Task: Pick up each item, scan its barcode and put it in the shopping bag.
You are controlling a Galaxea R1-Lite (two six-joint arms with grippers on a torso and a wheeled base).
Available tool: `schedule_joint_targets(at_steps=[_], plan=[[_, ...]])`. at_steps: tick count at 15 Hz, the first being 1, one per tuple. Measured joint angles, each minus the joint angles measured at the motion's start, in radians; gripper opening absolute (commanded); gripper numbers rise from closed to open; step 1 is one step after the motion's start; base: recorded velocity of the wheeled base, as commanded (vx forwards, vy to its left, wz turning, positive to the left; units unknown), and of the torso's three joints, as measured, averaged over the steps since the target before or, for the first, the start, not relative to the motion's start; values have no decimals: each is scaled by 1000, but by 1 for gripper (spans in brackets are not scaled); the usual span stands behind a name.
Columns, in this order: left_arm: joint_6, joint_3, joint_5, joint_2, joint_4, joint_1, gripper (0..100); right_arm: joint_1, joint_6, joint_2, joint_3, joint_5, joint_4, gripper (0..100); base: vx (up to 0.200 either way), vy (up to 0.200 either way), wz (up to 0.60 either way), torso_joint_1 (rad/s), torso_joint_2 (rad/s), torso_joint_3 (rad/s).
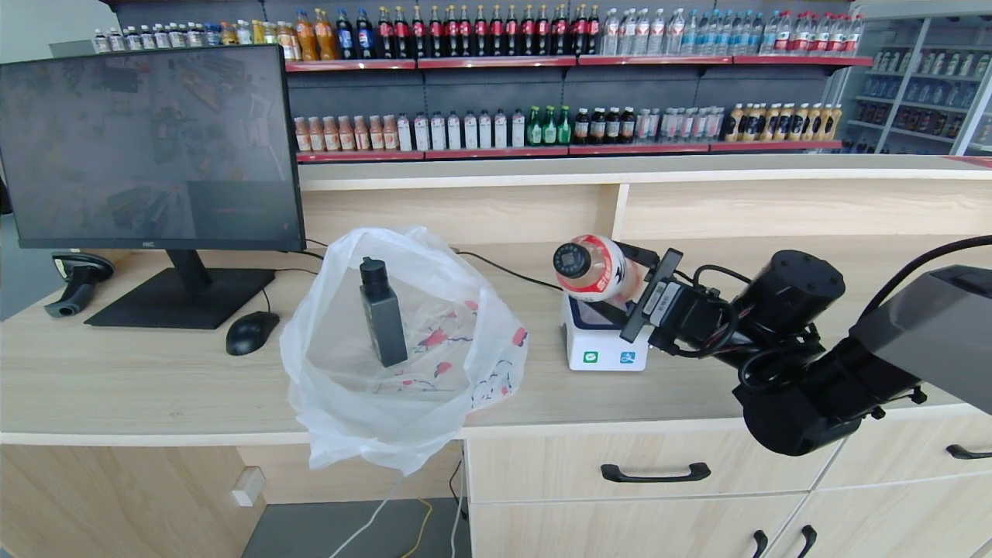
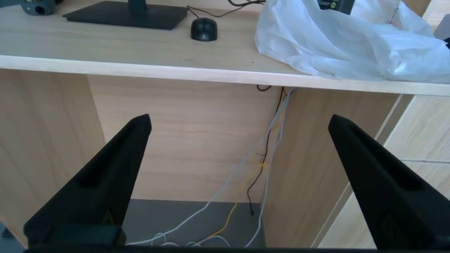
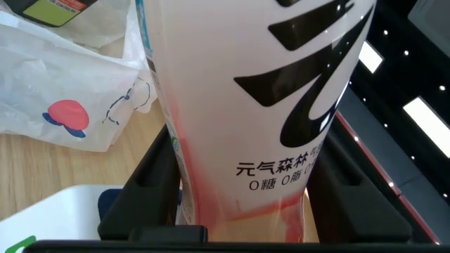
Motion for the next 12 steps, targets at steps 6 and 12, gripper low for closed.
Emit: schedule_joint_targets(at_steps=[6, 12], plan=[[0, 0, 0, 0, 0, 0, 100, 6, -2, 0, 2, 0, 0, 0, 0, 0, 0, 0, 0, 0], [1, 0, 0, 0, 3, 0, 100, 6, 16, -16, 0, -3, 0, 0, 0, 0, 0, 0, 0, 0]])
